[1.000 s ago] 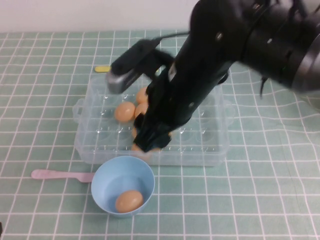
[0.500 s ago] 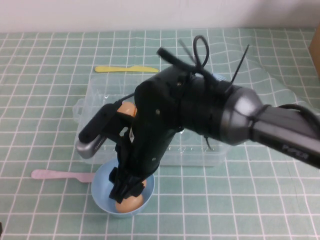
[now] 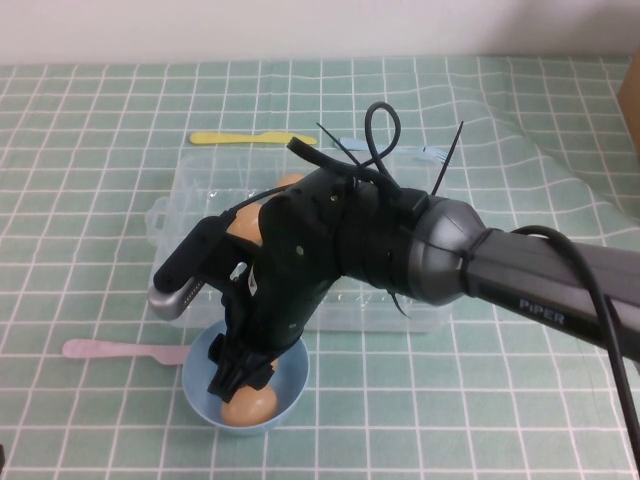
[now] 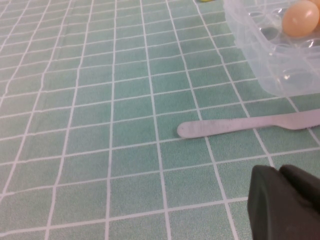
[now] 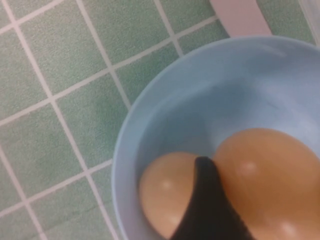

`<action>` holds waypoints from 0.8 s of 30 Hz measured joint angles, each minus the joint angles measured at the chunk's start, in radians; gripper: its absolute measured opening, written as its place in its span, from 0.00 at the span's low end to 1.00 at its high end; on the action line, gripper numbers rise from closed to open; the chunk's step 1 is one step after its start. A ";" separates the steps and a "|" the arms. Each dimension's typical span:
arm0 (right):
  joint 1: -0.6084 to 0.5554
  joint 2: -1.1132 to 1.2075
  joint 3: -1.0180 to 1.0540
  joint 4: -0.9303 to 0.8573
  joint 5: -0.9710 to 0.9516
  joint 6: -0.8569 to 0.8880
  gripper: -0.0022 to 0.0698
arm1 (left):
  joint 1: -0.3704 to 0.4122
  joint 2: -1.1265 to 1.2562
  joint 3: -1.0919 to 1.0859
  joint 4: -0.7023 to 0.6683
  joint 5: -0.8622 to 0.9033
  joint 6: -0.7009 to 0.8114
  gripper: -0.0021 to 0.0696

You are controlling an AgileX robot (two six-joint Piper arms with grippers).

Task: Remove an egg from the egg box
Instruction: Place the egg in the bowl

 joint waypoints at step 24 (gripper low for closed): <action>-0.019 0.019 0.000 -0.020 0.005 0.055 0.64 | 0.000 0.000 0.000 0.000 0.000 0.000 0.02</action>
